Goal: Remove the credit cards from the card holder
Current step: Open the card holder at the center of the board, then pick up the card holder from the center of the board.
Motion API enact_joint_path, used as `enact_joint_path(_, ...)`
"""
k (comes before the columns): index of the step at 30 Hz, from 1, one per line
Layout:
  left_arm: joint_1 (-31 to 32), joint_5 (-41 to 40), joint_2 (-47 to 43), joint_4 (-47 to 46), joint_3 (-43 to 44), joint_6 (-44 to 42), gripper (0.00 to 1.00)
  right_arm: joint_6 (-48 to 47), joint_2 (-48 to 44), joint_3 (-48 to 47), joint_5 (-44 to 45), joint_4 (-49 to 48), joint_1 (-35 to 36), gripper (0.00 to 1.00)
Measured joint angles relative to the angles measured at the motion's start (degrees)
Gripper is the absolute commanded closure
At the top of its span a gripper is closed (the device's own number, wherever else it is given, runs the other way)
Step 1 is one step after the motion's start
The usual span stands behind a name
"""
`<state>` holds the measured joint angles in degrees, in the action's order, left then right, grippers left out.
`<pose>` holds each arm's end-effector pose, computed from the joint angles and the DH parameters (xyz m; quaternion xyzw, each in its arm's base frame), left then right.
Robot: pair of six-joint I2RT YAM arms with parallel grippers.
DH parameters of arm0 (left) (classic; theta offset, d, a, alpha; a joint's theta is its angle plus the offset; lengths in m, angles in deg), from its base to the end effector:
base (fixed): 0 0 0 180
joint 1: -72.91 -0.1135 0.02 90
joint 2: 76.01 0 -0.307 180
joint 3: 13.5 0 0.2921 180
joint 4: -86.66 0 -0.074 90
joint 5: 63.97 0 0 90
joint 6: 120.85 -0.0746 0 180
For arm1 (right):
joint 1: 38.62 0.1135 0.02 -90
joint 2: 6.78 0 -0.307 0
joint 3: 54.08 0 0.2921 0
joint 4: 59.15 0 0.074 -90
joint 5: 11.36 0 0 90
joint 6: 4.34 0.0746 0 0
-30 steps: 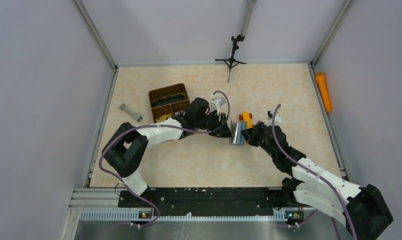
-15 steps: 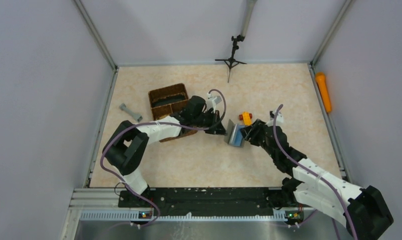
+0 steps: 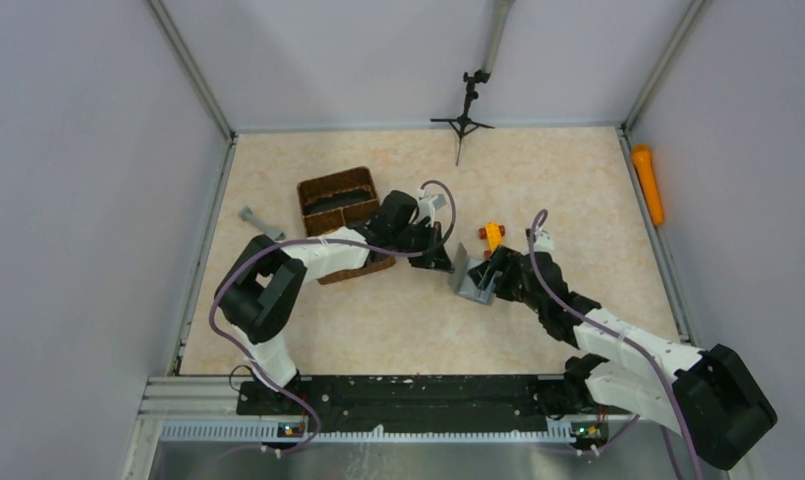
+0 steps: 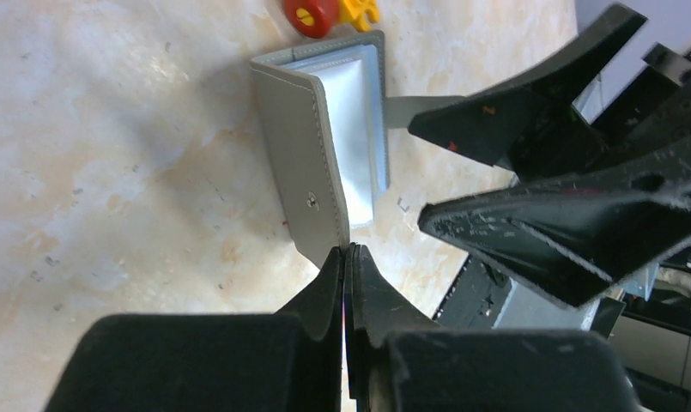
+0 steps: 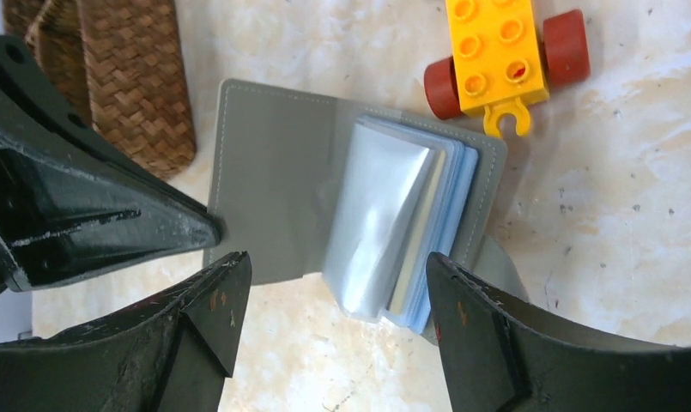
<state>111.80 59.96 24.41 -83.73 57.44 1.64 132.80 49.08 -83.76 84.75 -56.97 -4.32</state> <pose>0.3127 -0.3057 0.1860 0.1734 0.8553 -0.4538 0.1802 0.2029 0.1288 0.1683 0.1230 0.8491 0.2991 0.4176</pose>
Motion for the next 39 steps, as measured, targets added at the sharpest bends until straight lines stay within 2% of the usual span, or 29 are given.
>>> enact_joint_path(3,0.0,-2.3,2.0,3.5,3.0,-1.0,1.0,-0.1,1.2,-1.5,0.2,2.7,0.0,0.26)
enact_joint_path(8,0.0,-5.7,4.4,9.0,6.2,-2.5,1.0,-0.1,1.2,-4.1,3.7,8.1,-0.1,0.15)
enact_joint_path(13,0.0,-8.2,7.0,13.2,8.6,-3.2,1.0,-0.6,0.9,-4.5,6.8,12.9,-0.5,0.14)
enact_joint_path(19,0.0,-10.3,8.0,16.5,9.6,-4.1,1.0,-2.1,-1.4,-4.5,7.9,17.4,-4.4,0.11)
enact_joint_path(28,0.0,-11.1,9.6,18.6,11.1,-4.4,1.0,-0.8,-4.5,-0.1,0.3,15.4,-14.1,0.09)
enact_joint_path(33,0.0,-11.3,9.8,19.3,11.2,-4.4,1.0,0.0,-3.4,1.7,-6.1,13.3,-15.8,0.09)
enact_joint_path(36,0.0,-11.3,9.8,19.4,11.2,-4.4,1.0,0.9,-1.9,2.7,-9.4,9.5,-16.2,0.14)
enact_joint_path(39,0.0,-11.3,9.8,19.5,11.3,-4.4,1.0,2.5,-1.4,5.5,-12.8,3.4,-16.5,0.27)
